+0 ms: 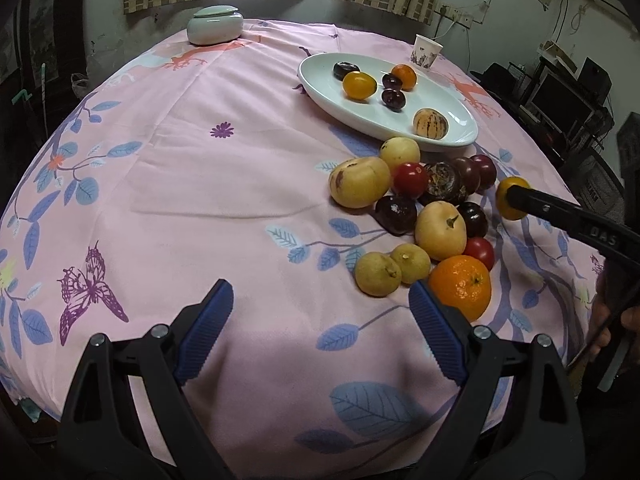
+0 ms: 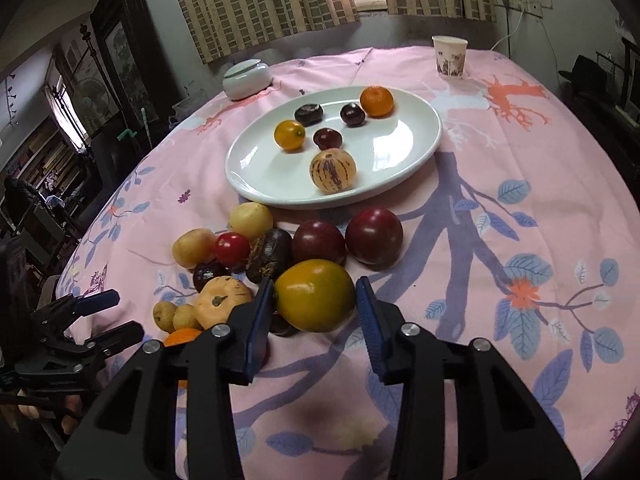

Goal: Organize fruits
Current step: 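Grasp a yellow pear with the left tool while the right tool grasps a yellow plum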

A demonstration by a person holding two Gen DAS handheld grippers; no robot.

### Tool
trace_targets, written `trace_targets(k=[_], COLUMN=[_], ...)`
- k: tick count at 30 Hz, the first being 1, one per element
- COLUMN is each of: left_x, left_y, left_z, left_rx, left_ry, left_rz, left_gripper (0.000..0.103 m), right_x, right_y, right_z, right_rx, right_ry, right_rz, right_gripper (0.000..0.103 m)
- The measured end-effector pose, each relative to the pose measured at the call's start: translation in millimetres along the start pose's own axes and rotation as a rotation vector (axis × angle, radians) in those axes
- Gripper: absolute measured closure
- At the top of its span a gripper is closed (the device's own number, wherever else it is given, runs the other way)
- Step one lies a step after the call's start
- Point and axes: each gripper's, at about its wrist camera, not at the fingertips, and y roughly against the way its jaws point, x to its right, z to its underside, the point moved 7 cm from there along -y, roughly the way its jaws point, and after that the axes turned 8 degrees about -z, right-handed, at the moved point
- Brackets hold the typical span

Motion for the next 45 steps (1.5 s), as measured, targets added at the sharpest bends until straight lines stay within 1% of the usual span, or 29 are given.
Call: trace_targets(k=[4,6,9,12,14,15,16,17,18,19,20,22,25,28,33,36,38,45], left_x=[9,15,26,29,29,30,33,36,42,46,50,52,49,44,33,31,32,42], left_y=[-10,-20,-26,-29,-31,-31,-31,-30,-28,-26,-24,-24,-20,-10,9,18,21,24], left_z=[2,7,10,5,-1,-3,-4,-4,-3,-1,0,1,3,2,-5,-8,-9,-19], left_rx=[-0.025,-0.058,-0.040,-0.018,0.007,0.009,0.010,0.012,0.017,0.023,0.028,0.037,0.028,0.043,0.068,0.073,0.072,0.074], left_ry=[-0.027,-0.053,-0.144,-0.136,-0.141,-0.147,-0.157,-0.169,-0.187,-0.200,-0.210,-0.215,-0.198,-0.178,-0.138,-0.121,-0.117,-0.130], left_rz=[0.007,-0.005,-0.089,-0.086,-0.090,-0.082,-0.074,-0.062,-0.047,-0.036,-0.039,-0.052,-0.037,-0.025,0.009,0.046,0.063,0.081], left_gripper=[0.012,0.012,0.012,0.014,0.027,0.029,0.037,0.048,0.056,0.070,0.075,0.075,0.075,0.075,0.075,0.075,0.075,0.075], right_x=[-3,-1,1,1,-1,-2,-3,-3,-3,-2,-3,-3,-10,-19,-33,-40,-43,-41], right_y=[22,27,31,30,32,34,37,38,40,41,42,42,42,42,39,39,40,40], right_z=[7,12,20,25,27,27,26,27,26,26,26,26,26,25,25,24,24,23], right_rx=[0.011,0.007,0.005,-0.002,0.002,0.007,0.013,0.017,0.020,0.022,0.023,0.021,0.015,0.013,0.005,0.006,0.007,0.005], right_ry=[-0.004,-0.020,-0.035,-0.052,-0.053,-0.053,-0.052,-0.054,-0.057,-0.060,-0.063,-0.063,-0.047,-0.028,-0.012,-0.001,0.005,-0.003], right_rz=[-0.001,-0.006,-0.012,-0.029,-0.037,-0.038,-0.037,-0.037,-0.037,-0.037,-0.037,-0.038,-0.041,-0.045,-0.054,-0.056,-0.058,-0.069], right_gripper=[0.060,0.060,0.060,0.060,0.060,0.060,0.060,0.060,0.060,0.060,0.060,0.060,0.060,0.060,0.060,0.060,0.060,0.060])
